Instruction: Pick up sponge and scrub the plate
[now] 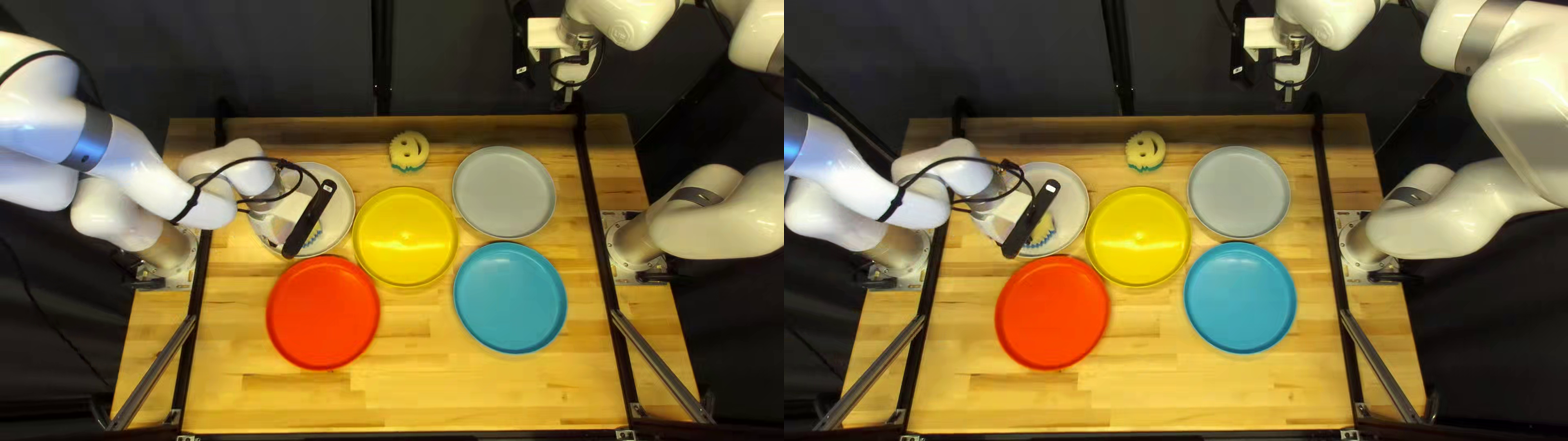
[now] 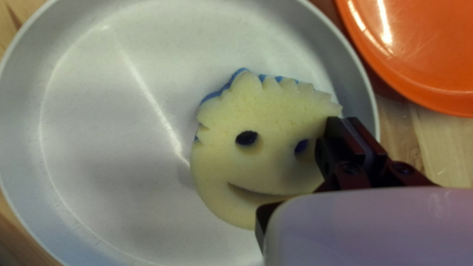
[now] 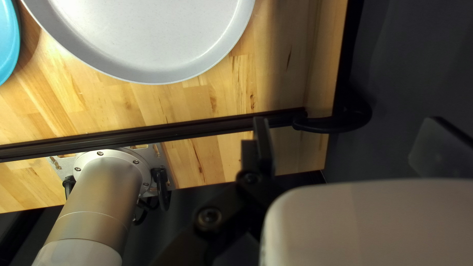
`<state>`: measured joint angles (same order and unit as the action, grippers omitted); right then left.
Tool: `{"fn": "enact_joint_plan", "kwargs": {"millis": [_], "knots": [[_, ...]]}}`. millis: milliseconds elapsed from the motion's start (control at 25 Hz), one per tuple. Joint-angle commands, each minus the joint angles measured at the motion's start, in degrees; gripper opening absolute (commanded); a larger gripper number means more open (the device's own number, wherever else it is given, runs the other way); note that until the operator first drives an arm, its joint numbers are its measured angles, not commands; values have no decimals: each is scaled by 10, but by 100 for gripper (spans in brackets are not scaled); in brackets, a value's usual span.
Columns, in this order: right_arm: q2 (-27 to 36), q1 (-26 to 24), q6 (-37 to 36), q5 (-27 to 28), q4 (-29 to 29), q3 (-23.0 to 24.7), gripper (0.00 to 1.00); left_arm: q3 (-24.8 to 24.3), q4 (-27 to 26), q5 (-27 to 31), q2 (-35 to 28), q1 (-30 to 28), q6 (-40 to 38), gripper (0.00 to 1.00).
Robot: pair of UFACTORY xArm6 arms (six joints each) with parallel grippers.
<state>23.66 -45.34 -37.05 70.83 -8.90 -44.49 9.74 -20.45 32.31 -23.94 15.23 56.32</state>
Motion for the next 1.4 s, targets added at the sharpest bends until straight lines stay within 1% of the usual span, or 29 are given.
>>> {"fn": "enact_joint_plan", "kwargs": {"millis": [40,200,320,520,640,760,920,1000,1160,1400], "knots": [[0,0,0,0,0,0,100,11,15,30,-3,63,40,0],[0,0,0,0,0,0,100,21,22,44,0,95,58,0],[0,0,0,0,0,0,100,24,21,46,1,91,54,0],[0,0,0,0,0,0,100,29,-12,8,28,30,36,0],[0,0,0,0,0,0,100,36,-47,-24,51,-27,23,0],[0,0,0,0,0,0,100,47,-66,-44,65,-73,6,0],[0,0,0,0,0,0,100,65,-79,-60,85,-96,6,0],[0,0,0,0,0,0,100,77,-81,-62,101,-80,25,0],[0,0,0,0,0,0,100,91,-81,-53,125,-25,73,0],[0,0,0,0,0,0,100,107,-55,-19,126,35,98,0]]}}
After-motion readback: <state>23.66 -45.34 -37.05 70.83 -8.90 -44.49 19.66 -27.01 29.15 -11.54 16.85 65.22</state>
